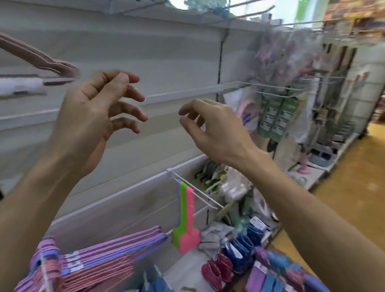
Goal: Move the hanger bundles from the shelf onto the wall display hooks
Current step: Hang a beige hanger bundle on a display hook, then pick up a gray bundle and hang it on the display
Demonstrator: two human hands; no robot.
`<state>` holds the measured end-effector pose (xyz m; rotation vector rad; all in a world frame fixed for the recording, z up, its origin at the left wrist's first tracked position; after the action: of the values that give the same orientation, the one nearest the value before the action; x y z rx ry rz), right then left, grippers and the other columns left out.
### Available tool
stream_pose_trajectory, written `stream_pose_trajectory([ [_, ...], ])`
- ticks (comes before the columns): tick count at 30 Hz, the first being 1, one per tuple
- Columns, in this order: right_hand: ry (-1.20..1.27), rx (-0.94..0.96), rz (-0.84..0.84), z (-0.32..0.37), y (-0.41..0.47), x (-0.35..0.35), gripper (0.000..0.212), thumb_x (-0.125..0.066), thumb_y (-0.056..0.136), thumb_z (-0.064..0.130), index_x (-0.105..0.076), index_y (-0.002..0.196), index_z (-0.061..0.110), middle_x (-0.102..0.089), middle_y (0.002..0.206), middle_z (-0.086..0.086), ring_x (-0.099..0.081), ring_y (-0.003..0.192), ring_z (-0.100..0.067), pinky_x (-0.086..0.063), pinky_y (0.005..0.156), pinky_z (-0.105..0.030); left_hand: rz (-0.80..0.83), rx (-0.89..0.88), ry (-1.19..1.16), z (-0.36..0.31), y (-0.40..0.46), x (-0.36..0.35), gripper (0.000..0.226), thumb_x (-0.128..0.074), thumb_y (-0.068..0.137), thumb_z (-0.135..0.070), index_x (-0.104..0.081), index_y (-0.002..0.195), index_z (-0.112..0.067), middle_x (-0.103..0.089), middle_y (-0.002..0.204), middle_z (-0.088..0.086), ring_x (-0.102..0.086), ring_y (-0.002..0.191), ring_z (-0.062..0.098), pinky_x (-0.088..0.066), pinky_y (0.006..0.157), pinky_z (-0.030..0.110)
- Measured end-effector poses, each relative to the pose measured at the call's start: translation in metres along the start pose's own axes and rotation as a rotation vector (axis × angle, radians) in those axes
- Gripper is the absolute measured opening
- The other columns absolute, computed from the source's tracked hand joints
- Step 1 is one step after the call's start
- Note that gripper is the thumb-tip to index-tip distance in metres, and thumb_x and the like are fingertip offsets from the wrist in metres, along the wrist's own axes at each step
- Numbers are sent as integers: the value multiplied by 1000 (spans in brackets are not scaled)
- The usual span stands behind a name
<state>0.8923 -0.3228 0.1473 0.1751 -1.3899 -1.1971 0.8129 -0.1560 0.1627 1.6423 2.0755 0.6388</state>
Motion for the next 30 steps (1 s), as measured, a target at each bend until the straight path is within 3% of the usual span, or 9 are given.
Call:
stream_pose_trajectory([
  [9,-107,-153,-18,-106,-100,72,23,-55,97,34,-68,110,20,-70,97,5,-65,84,-15,-55,74,-43,159,9,-82,37,16,-141,16,-54,98,-26,-69,97,-22,-67,85,1,-66,74,25,-52,61,32],
  [18,-190,-335,-51,-236,-205,152,15,-60,97,31,-68,105,22,-62,86,16,-56,74,-1,-53,66,-32,286,80,-146,102,18,-302,16,-49,102,-21,-65,101,-16,-66,83,0,-63,71,21,-53,61,30],
  [23,-187,-484,-10,-308,-257,187,20,-58,98,34,-67,112,22,-69,95,9,-62,80,-9,-55,69,-37,329,125,-170,143,12,-387,15,-54,97,-25,-68,96,-20,-68,80,-2,-64,67,17,-54,60,25],
  [30,-219,-715,9,-397,-347,207,21,-58,98,32,-67,114,22,-69,96,9,-63,84,-9,-55,73,-41,469,252,-172,221,-11,-493,16,-53,99,-26,-69,101,-21,-69,83,-1,-67,72,19,-55,61,28],
])
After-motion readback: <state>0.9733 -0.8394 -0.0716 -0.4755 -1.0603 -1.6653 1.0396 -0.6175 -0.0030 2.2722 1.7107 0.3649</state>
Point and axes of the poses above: each hand's wrist, its own y-axis towards the middle knuckle, its own x-axis out of the back of the hand, z = x × y, the point moved 9 cm from there along y, towards the middle knuckle
